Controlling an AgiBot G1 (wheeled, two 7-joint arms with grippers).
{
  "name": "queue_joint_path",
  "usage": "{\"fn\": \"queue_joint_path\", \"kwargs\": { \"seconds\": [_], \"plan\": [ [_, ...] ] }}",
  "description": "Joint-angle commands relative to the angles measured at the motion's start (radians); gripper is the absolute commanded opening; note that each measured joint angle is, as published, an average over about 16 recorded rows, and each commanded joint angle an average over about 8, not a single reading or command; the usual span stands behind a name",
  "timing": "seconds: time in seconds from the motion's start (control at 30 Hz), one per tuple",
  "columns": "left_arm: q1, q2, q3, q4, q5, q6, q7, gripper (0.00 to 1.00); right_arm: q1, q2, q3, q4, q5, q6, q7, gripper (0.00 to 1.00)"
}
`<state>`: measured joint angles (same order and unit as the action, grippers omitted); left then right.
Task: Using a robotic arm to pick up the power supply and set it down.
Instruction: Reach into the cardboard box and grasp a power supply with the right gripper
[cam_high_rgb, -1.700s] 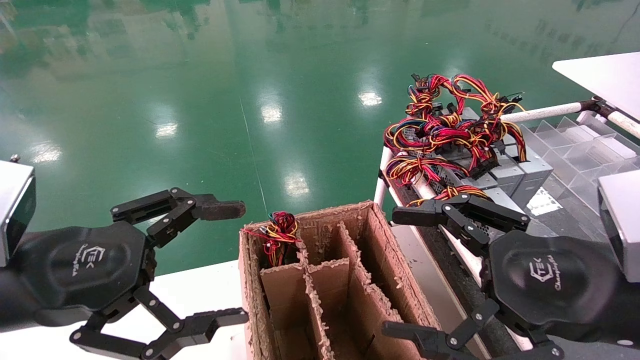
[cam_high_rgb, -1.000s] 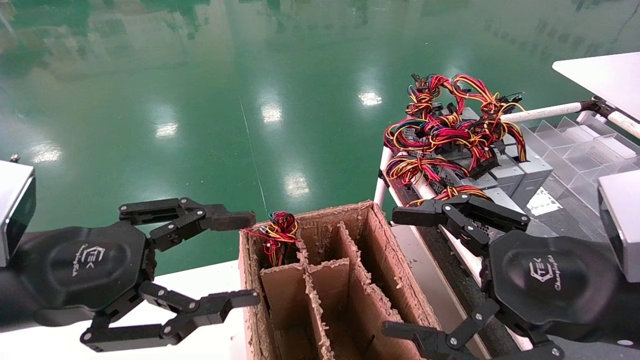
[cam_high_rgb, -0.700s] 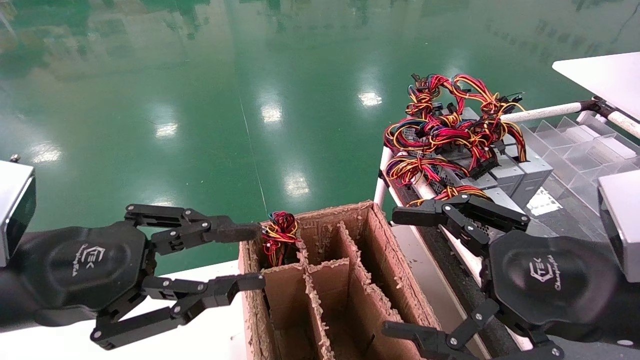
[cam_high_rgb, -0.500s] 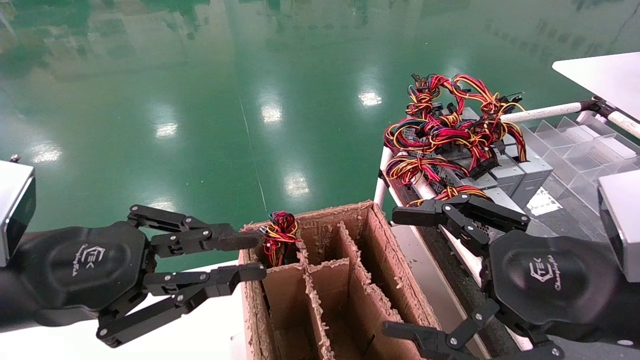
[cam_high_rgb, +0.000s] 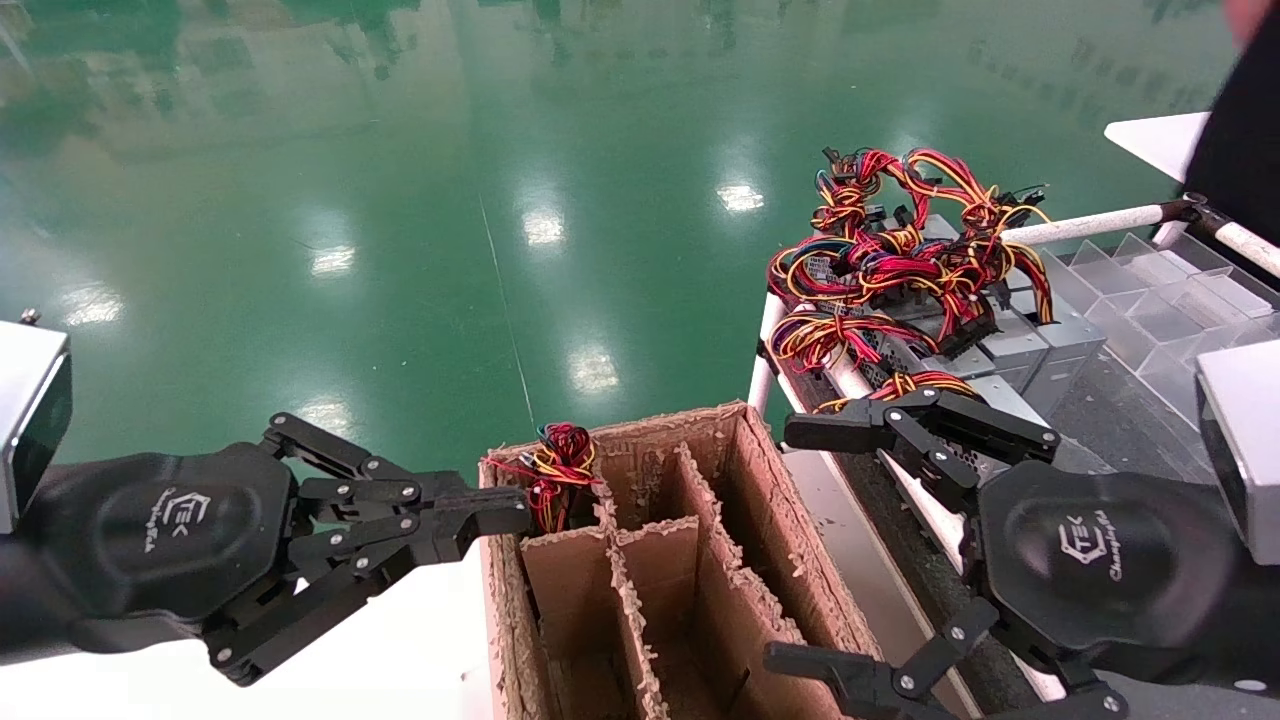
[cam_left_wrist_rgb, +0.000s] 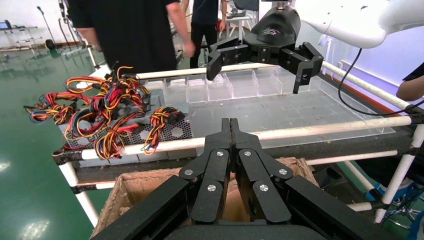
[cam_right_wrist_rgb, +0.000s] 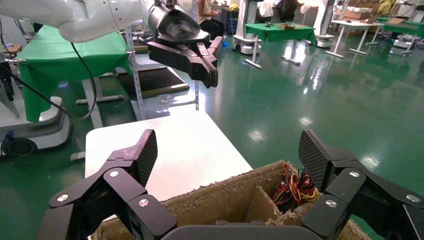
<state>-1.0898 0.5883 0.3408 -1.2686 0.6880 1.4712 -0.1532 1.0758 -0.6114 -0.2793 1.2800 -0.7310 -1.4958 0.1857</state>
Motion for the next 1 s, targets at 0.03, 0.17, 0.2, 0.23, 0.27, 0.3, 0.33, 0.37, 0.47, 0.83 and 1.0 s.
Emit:
{"fn": "queue_joint_path", "kwargs": {
  "seconds": [0.03, 0.17, 0.2, 0.23, 0.27, 0.3, 0.33, 0.37, 0.47, 0.83, 1.0],
  "plan": [
    [0.0, 0.0, 0.0, 0.0, 0.0, 0.0, 0.0, 0.66, 0.0, 0.0, 0.0, 0.0, 0.0, 0.0, 0.0, 1.0],
    [0.0, 0.0, 0.0, 0.0, 0.0, 0.0, 0.0, 1.0, 0.0, 0.0, 0.0, 0.0, 0.0, 0.0, 0.0, 1.0],
    [0.0, 0.0, 0.0, 0.0, 0.0, 0.0, 0.0, 1.0, 0.0, 0.0, 0.0, 0.0, 0.0, 0.0, 0.0, 1.0],
    [0.0, 0.0, 0.0, 0.0, 0.0, 0.0, 0.0, 1.0, 0.0, 0.0, 0.0, 0.0, 0.0, 0.0, 0.0, 1.0],
    [0.0, 0.0, 0.0, 0.0, 0.0, 0.0, 0.0, 1.0, 0.0, 0.0, 0.0, 0.0, 0.0, 0.0, 0.0, 1.0],
    [0.0, 0.0, 0.0, 0.0, 0.0, 0.0, 0.0, 1.0, 0.0, 0.0, 0.0, 0.0, 0.0, 0.0, 0.0, 1.0],
    [0.0, 0.0, 0.0, 0.0, 0.0, 0.0, 0.0, 1.0, 0.0, 0.0, 0.0, 0.0, 0.0, 0.0, 0.0, 1.0],
    [0.0, 0.0, 0.0, 0.0, 0.0, 0.0, 0.0, 1.0, 0.0, 0.0, 0.0, 0.0, 0.0, 0.0, 0.0, 1.0],
    [0.0, 0.0, 0.0, 0.0, 0.0, 0.0, 0.0, 1.0, 0.0, 0.0, 0.0, 0.0, 0.0, 0.0, 0.0, 1.0],
    [0.0, 0.0, 0.0, 0.0, 0.0, 0.0, 0.0, 1.0, -0.001, 0.0, 0.0, -0.001, -0.001, 0.001, 0.001, 1.0],
    [0.0, 0.0, 0.0, 0.0, 0.0, 0.0, 0.0, 1.0, 0.004, -0.007, -0.008, -0.016, -0.016, 0.012, 0.004, 1.0]
  ]
}}
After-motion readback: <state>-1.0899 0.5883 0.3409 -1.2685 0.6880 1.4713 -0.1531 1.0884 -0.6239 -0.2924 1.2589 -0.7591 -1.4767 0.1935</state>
